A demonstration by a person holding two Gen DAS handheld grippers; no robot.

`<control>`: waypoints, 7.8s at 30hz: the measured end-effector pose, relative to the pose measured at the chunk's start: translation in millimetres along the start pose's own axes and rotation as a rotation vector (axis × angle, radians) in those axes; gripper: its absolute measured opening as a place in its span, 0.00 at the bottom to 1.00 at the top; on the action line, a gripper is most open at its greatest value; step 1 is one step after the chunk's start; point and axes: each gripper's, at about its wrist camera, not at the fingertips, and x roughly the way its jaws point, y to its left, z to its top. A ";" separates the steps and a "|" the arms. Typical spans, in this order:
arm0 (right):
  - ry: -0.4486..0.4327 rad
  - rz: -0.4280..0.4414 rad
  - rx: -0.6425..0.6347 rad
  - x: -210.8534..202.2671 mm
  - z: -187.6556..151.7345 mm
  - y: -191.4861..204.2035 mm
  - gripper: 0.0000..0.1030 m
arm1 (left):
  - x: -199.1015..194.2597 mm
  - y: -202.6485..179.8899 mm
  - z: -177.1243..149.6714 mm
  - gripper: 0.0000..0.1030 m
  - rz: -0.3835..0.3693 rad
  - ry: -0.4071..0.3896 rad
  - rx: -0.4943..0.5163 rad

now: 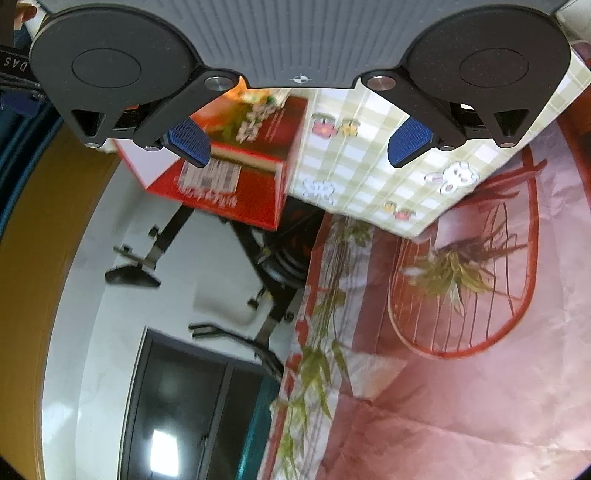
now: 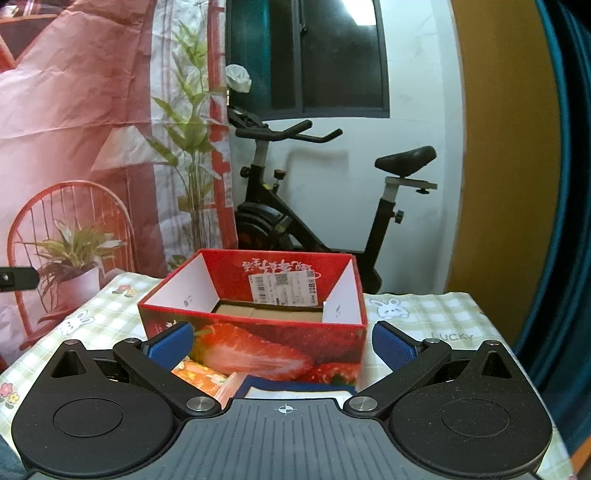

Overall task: Organize soft objects
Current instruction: 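Lower the right tool toward the blue-and-white packaged bag beside the box, then close the right gripper on the blue packaged bag's edge, then lift the blue bag with the right gripper and carry it over the box, then open the right gripper to drop the blue bag into the box, then lower the right tool and grasp the orange floral pouch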

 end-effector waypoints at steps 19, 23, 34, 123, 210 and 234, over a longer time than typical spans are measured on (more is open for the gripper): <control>0.152 0.016 0.057 48.9 -47.9 -13.2 1.00 | 45.0 -0.6 -34.9 1.00 0.009 0.139 0.135; 0.153 0.027 0.092 48.4 -53.1 -20.0 1.00 | 49.0 -5.7 -39.1 1.00 0.006 0.145 0.166; 0.212 0.027 0.150 54.0 -72.1 -36.7 1.00 | 60.6 -8.0 -45.5 1.00 -0.032 0.184 0.165; 0.333 0.309 0.123 77.1 -54.5 -13.1 0.21 | 154.8 -17.7 -50.8 0.15 -0.416 0.430 0.028; 0.220 0.188 -0.074 186.1 38.9 -11.0 0.61 | 192.2 -34.7 33.2 0.52 -0.337 0.289 0.185; 0.310 0.214 0.143 113.0 -66.5 -5.3 0.60 | 133.3 11.6 -55.9 0.52 -0.293 0.394 0.019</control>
